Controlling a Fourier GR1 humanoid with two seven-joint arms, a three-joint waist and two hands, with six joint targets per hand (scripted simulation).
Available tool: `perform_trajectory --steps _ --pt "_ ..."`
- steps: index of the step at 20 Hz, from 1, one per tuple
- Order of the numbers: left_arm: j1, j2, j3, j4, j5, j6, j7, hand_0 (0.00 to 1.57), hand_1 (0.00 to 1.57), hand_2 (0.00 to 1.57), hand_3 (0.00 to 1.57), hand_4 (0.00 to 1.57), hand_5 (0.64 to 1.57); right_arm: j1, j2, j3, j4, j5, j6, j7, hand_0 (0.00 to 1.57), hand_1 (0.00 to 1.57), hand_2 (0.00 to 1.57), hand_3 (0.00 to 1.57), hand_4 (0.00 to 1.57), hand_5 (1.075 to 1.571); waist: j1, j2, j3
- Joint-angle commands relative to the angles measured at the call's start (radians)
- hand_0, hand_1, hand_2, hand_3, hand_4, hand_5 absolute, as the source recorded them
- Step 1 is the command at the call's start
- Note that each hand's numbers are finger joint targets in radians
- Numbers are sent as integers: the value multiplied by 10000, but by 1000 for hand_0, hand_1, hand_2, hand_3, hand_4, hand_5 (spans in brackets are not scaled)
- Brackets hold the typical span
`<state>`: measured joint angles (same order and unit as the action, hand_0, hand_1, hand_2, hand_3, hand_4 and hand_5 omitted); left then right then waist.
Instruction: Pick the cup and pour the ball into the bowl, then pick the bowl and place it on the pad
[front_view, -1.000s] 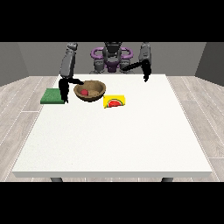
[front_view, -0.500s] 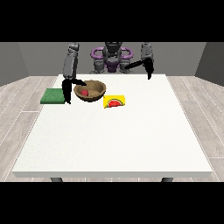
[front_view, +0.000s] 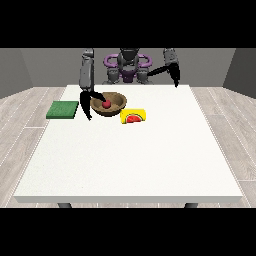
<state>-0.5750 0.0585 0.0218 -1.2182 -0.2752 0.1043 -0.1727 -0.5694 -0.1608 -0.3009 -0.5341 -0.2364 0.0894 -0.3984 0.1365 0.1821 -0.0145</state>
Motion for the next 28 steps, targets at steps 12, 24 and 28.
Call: perform_trajectory --steps 12,24,28 --pt "589 800 1004 896 619 -370 -517 0 0 0 0 0 1570 -545 -415 1096 -30 1239 -2007 3306 1571 1571 1571 1571 1020 1552 -645 -949 142" --pt "1303 906 1259 1547 620 -23 -988 0 0 0 0 0 1569 -730 -1951 596 -1096 375 -374 5398 1571 1571 1571 1571 1058 1559 -1544 -1577 143" --pt "1174 734 1138 1417 622 138 -1400 0 0 0 0 0 1567 -232 -2324 283 -1052 123 184 4764 1571 1571 1571 1571 1058 1559 -1412 -937 145"
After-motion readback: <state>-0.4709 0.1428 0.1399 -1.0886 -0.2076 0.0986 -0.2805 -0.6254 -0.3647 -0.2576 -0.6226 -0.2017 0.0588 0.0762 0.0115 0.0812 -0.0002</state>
